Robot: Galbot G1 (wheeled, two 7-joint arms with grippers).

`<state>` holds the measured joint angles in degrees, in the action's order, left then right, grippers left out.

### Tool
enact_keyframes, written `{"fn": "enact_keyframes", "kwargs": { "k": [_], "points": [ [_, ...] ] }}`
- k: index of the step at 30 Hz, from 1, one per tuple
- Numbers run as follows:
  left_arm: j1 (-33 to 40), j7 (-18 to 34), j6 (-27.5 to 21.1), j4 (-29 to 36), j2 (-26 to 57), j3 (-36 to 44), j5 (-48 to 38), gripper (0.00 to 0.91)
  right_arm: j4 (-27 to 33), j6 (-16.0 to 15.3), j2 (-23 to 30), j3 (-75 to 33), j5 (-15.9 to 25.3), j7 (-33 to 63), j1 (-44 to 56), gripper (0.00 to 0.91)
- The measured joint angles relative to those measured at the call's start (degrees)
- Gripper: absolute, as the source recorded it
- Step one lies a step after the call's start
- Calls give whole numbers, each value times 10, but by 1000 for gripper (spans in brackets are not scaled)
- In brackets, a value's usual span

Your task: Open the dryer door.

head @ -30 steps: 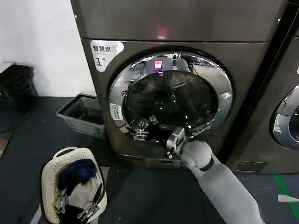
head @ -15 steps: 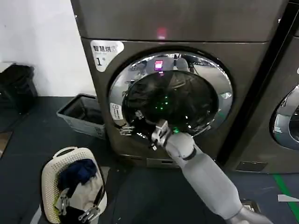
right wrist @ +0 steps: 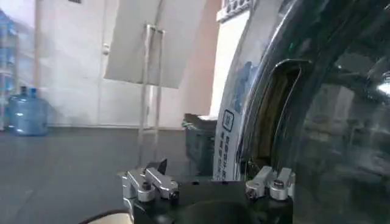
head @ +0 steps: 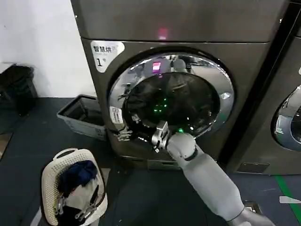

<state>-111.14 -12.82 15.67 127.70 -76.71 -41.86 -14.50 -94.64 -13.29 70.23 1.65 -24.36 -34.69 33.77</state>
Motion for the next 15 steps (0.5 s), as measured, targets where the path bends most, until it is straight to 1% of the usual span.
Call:
{"fn": "enact_keyframes", "kwargs": {
  "k": [5,10,12,15],
  "points": [
    [18,-1,-30,-6,23,-21,-21,907,-25,-3,-20,-8,-8,-25,13,907],
    [43,-2,-93,-13,50,-49,-53,907,-48,-7,-41,-23,-13,-73,31,907],
    [54,-3,-109,-16,60,-59,-64,907,-59,-11,-50,-28,-15,-90,41,907],
    [72,-3,-126,-23,74,-76,-90,907,-75,-19,-61,-39,-40,-119,55,907]
  ]
}}
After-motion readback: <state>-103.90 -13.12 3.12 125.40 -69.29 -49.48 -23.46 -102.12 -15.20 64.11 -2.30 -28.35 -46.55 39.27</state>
